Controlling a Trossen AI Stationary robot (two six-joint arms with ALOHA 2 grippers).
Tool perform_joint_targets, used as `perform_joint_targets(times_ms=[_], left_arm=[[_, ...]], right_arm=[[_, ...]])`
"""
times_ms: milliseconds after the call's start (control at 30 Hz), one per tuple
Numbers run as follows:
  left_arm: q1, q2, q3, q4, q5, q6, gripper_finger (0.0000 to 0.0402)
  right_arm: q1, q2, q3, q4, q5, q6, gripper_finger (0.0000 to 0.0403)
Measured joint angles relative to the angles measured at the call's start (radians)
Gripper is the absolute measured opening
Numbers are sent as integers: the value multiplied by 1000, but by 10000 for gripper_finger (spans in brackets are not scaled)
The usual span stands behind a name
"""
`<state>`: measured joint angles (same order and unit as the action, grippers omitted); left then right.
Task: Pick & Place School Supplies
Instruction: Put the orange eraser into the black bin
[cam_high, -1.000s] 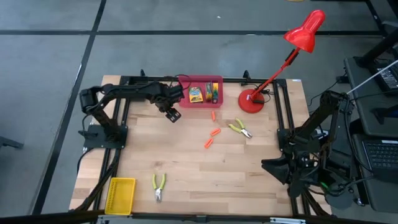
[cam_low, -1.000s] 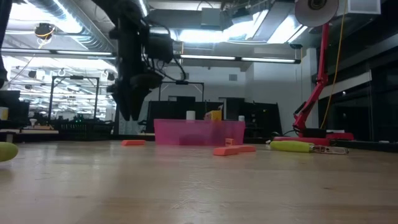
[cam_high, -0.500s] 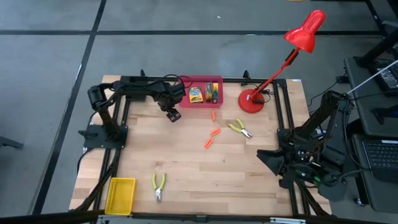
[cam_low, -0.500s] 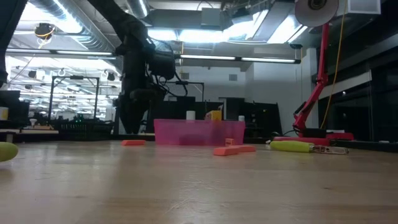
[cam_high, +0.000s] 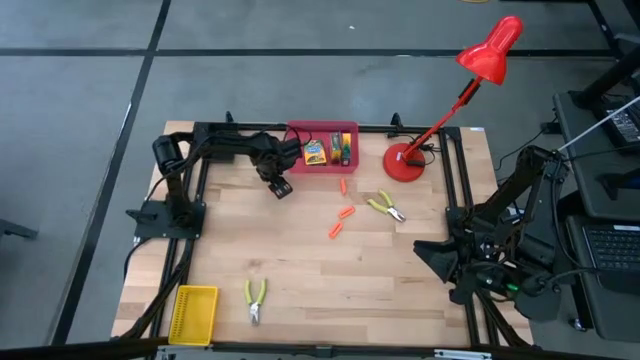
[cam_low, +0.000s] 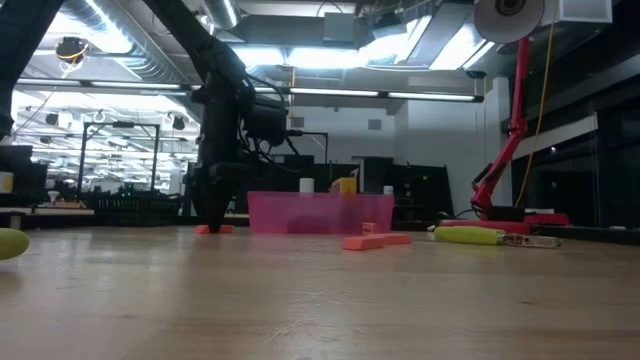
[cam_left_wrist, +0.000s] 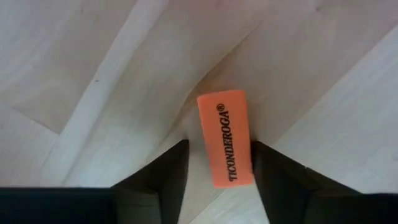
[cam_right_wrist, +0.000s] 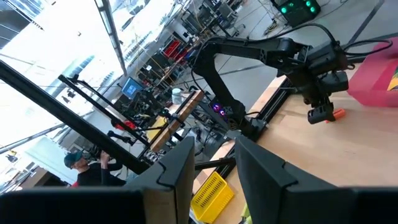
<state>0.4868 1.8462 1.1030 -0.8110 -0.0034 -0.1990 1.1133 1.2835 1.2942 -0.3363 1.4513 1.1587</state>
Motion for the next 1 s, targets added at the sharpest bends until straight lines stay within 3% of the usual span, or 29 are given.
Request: perform_joint_targets(times_ms=[300,500,700,867,1000], left_arm=[[7,-26,-5,5,22,-68,58],[5,-138,-5,-25,46,-139,61],[30,-306,-4,-149,-103,-270,63],[152,-408,-4,-289,-231,-364,63],[293,-446,-4,-293,-223,-367,63]], right_arm=[[0,0,0,0,5,-9,121],[0,0,0,0,8,-28,121],[0,0,0,0,8,-52,121],[0,0,0,-1,8,-76,121],[0,0,0,-1,8,-90,121]])
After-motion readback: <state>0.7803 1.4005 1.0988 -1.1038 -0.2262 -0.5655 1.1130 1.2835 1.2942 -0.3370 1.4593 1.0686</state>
